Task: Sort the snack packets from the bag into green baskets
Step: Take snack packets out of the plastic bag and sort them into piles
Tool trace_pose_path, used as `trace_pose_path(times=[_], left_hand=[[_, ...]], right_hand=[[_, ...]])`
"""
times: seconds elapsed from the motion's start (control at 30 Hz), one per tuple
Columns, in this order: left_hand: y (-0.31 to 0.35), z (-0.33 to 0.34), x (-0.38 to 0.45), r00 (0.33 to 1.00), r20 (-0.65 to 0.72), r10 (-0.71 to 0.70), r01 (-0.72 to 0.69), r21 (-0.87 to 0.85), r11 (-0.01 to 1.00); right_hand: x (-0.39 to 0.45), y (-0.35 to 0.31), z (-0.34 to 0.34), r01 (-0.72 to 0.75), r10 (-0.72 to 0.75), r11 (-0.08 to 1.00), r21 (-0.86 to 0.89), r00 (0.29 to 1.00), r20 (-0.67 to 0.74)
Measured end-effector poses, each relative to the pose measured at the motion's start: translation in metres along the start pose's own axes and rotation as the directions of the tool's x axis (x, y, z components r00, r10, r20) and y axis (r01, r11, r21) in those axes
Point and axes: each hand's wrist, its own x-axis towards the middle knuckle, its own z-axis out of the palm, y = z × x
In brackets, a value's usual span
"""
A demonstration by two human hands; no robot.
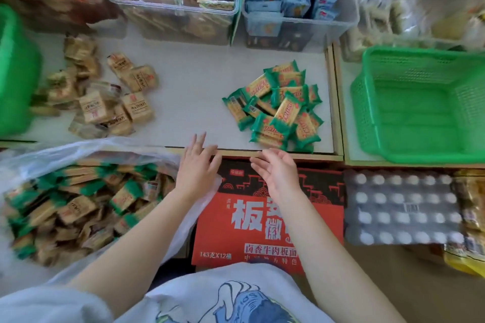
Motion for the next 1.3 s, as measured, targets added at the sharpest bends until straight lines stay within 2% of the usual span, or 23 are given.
trace_pose_path(times=[0.07, 0.13, 0.17, 0.23, 0.37, 0.4, 0.47, 0.6, 0.67, 0.7, 0.87, 0.97, 1.03, 1.2, 1.27, 1.3], left_hand=[[-0.017, -0.016, -0.021, 0.962, -0.273, -0.014, -0.012, -0.093, 0.996], [-0.051, -0.028, -0.053, 0.893, -0.441, -0.086, 0.069, -0.054, 0.996], [-0.076, -0.031, -0.073, 0.882, -0.44, -0.167, 0.163, -0.046, 0.986], [-0.125, -0.037, -0.113, 0.866, -0.344, -0.364, 0.372, -0.044, 0.927], [-0.215, -0.042, -0.185, 0.845, -0.191, -0.499, 0.522, 0.097, 0.847], [-0.233, -0.041, -0.199, 0.834, -0.139, -0.534, 0.548, 0.085, 0.832], [-0.258, -0.04, -0.22, 0.844, -0.068, -0.532, 0.536, 0.061, 0.842], [-0.277, -0.038, -0.234, 0.89, -0.029, -0.456, 0.457, 0.019, 0.889], [-0.283, -0.036, -0.237, 0.905, -0.037, -0.424, 0.424, 0.005, 0.906], [-0.287, -0.034, -0.239, 0.912, -0.05, -0.407, 0.408, -0.003, 0.913], [-0.299, -0.026, -0.25, 0.934, -0.118, -0.337, 0.336, -0.025, 0.941], [-0.301, -0.026, -0.253, 0.934, -0.12, -0.338, 0.334, -0.051, 0.941], [-0.3, -0.026, -0.252, 0.93, -0.107, -0.352, 0.347, -0.059, 0.936], [-0.298, -0.031, -0.248, 0.909, -0.085, -0.407, 0.401, -0.075, 0.913], [-0.291, -0.035, -0.245, 0.897, -0.084, -0.434, 0.429, -0.072, 0.9], [-0.286, -0.039, -0.242, 0.888, -0.078, -0.452, 0.447, -0.081, 0.891]], right_hand=[[-0.028, 0.025, 0.021, -0.002, 0.037, 0.976, -0.216, 0.986, 0.161], [-0.05, 0.052, 0.047, 0.041, 0.08, 0.927, -0.373, 0.95, 0.301], [-0.057, 0.066, 0.062, 0.076, 0.088, 0.904, -0.421, 0.93, 0.357], [-0.066, 0.092, 0.096, 0.164, 0.093, 0.852, -0.497, 0.887, 0.453], [-0.072, 0.15, 0.164, 0.362, 0.149, 0.669, -0.649, 0.791, 0.594], [-0.071, 0.168, 0.177, 0.412, 0.189, 0.581, -0.702, 0.77, 0.609], [-0.063, 0.206, 0.193, 0.52, 0.25, 0.317, -0.793, 0.761, 0.599], [-0.043, 0.264, 0.192, 0.56, 0.266, -0.191, -0.806, 0.82, 0.506], [-0.04, 0.276, 0.185, 0.587, 0.225, -0.375, -0.717, 0.808, 0.544], [-0.04, 0.278, 0.183, 0.595, 0.215, -0.415, -0.688, 0.799, 0.561], [-0.036, 0.269, 0.18, 0.632, 0.234, -0.454, -0.628, 0.765, 0.6], [-0.033, 0.258, 0.183, 0.666, 0.271, -0.463, -0.585, 0.735, 0.622], [-0.031, 0.251, 0.185, 0.664, 0.297, -0.466, -0.584, 0.74, 0.604], [-0.029, 0.237, 0.186, 0.684, 0.419, -0.604, -0.409, 0.709, 0.567], [-0.026, 0.231, 0.18, 0.691, 0.415, -0.589, -0.418, 0.703, 0.578], [-0.026, 0.227, 0.179, 0.688, 0.381, -0.535, -0.49, 0.714, 0.587]])
